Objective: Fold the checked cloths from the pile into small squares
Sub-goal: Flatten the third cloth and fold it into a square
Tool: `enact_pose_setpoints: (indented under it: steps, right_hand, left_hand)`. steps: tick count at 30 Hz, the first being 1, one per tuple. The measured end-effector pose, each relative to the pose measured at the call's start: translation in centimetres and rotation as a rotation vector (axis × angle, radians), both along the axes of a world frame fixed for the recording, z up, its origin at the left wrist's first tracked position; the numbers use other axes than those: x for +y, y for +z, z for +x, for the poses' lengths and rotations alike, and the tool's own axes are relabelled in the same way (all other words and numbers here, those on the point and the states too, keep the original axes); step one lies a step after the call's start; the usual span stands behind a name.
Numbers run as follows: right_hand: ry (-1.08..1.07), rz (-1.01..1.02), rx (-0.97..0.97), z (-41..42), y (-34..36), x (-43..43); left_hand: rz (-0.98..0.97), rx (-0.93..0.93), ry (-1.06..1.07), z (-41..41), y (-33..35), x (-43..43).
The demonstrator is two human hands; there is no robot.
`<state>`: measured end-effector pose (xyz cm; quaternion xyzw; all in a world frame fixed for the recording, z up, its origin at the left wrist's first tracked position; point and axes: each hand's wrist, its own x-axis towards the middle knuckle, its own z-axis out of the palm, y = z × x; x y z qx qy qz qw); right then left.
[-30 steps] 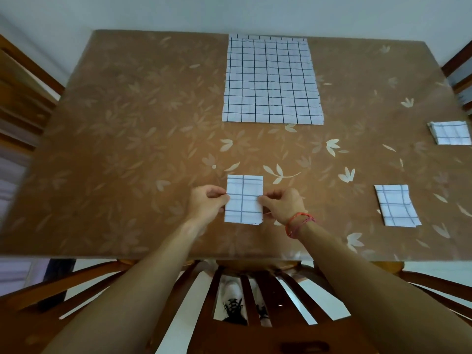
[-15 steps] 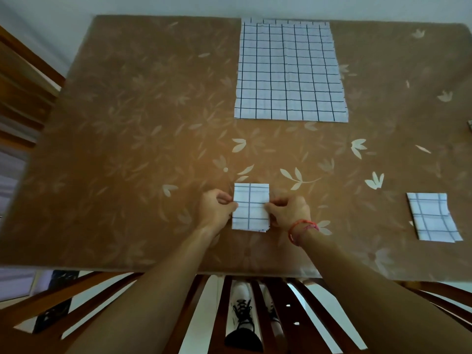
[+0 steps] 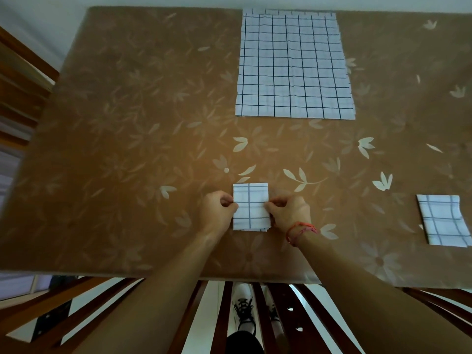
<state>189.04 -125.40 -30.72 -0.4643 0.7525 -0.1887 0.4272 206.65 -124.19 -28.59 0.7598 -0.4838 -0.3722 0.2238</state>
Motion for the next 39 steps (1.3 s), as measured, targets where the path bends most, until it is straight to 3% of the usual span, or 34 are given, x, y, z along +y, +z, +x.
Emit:
enact_pose_setpoints:
  steps: [30, 36, 39]
  right_hand:
    - [0.076, -0.067, 0.126, 0.7, 1.4, 1.3]
    - [0.012, -0.077, 0.103, 0.4, 2.0, 1.7]
    - [0.094, -0.235, 0.188, 0.6, 2.7, 1.9]
  left_hand:
    - [-0.1, -0.079, -0.083, 1.0, -0.7, 1.4]
    - [-0.346, -0.211, -0.335, 2.4, -1.8, 2.0]
    - [-0.408, -0.27, -0.472, 2.7, -2.4, 1.9]
